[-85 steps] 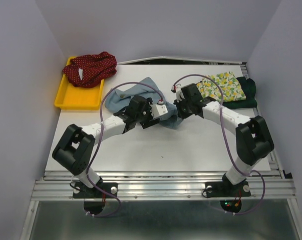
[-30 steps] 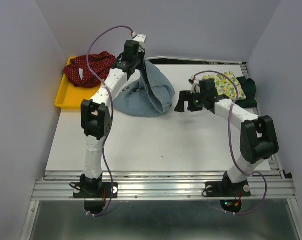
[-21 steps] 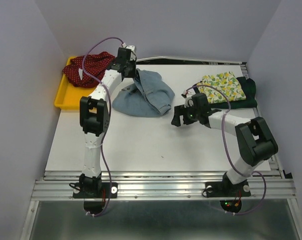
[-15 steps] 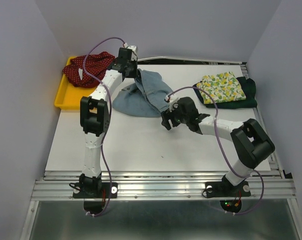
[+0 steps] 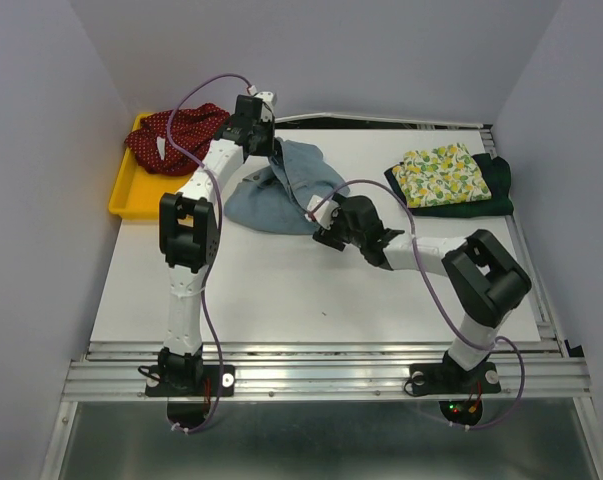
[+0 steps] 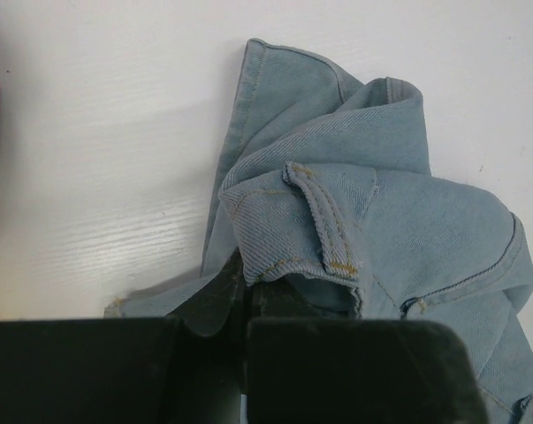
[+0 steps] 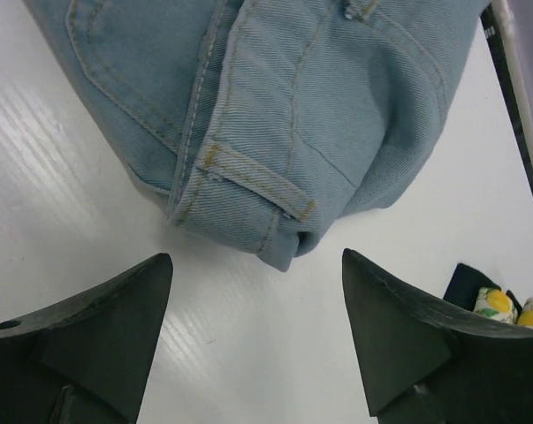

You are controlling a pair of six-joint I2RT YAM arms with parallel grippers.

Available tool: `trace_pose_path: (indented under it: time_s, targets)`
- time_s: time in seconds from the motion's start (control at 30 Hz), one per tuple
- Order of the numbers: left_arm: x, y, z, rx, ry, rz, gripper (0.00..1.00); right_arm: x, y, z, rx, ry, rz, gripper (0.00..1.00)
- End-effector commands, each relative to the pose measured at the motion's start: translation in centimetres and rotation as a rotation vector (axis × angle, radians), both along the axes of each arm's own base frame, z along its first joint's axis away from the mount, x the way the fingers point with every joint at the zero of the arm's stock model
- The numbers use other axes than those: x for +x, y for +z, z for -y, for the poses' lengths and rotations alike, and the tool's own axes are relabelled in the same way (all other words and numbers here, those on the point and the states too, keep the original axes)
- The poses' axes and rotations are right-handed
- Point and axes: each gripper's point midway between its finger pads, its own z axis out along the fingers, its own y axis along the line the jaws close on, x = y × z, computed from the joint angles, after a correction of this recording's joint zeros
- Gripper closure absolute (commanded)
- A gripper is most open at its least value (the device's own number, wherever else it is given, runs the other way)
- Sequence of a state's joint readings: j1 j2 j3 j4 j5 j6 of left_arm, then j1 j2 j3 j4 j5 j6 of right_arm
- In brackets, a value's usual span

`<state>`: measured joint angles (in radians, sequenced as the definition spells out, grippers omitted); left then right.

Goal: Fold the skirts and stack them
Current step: Flatten the skirt out

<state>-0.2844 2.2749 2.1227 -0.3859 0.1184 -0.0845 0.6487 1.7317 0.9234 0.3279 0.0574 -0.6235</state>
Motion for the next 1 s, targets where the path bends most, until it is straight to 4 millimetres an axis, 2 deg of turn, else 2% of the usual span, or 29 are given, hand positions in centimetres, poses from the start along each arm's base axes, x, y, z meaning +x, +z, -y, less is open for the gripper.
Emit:
trace_pose_path:
  time_s: [0.0,0.13,0.17,0.2,0.27,0.33,0.37,0.5,0.57,0.67,0.8,0.83,0.87,0.9,0.93,0.97]
  targets:
    - [0.6,3.7,0.3,-0.015,-0.040,0.083,1.00,1.9,1.2,-1.9,-0.094,0.130,0.133,0.18]
    - [0.6,4.5,0.1,0.003,-0.056,0.109,1.00,2.7,1.1,-3.2,-0.088,0.169,0.142,0.29]
    - [0.6,4.6,0.0,0.008,-0.056,0.110,1.00,3.0,1.4,-3.5,-0.079,0.167,0.152,0.38]
    - [0.5,4.7,-0.1,0.013,-0.056,0.112,1.00,3.3,1.5,-3.6,-0.073,0.160,0.153,0.43]
    - [0.4,4.6,-0.3,0.020,-0.057,0.108,1.00,4.1,3.0,-4.3,-0.050,0.154,0.177,0.53]
    - [0.1,4.5,-0.6,0.023,-0.053,0.103,1.00,4.7,4.4,-4.6,-0.036,0.150,0.203,0.70]
    - [0.0,4.8,-0.6,0.022,-0.053,0.105,1.00,4.6,4.4,-4.6,-0.043,0.150,0.181,0.90]
    - [-0.4,4.7,-1.0,0.047,-0.071,0.108,1.00,4.0,6.5,-5.1,-0.032,0.187,0.143,0.93]
    - [-0.5,5.1,-1.0,0.048,-0.071,0.113,1.00,3.1,6.3,-4.8,-0.049,0.216,0.079,0.98]
    - [-0.6,5.6,-1.1,0.056,-0.074,0.122,1.00,1.8,6.9,-5.1,-0.022,0.254,0.019,0.99]
    - [-1.1,8.8,-2.3,0.087,-0.075,0.193,1.00,3.0,11.0,-2.5,0.106,0.144,-0.015,0.99]
    - [-1.0,9.7,-3.2,0.094,-0.063,0.215,1.00,4.4,13.2,-0.8,0.190,0.082,-0.024,0.99]
    - [-1.1,10.4,-3.9,0.114,-0.060,0.233,1.00,5.0,14.5,0.3,0.233,0.044,-0.030,0.99]
    - [-1.5,12.1,-4.7,0.120,-0.050,0.258,1.00,5.2,16.4,1.7,0.303,-0.006,-0.046,0.99]
    - [-1.5,13.1,-6.2,0.129,-0.030,0.270,1.00,6.4,18.5,4.2,0.355,-0.053,-0.029,0.99]
    - [-1.9,15.2,-7.0,0.136,-0.033,0.297,1.00,6.1,20.6,5.6,0.417,-0.085,-0.029,0.99]
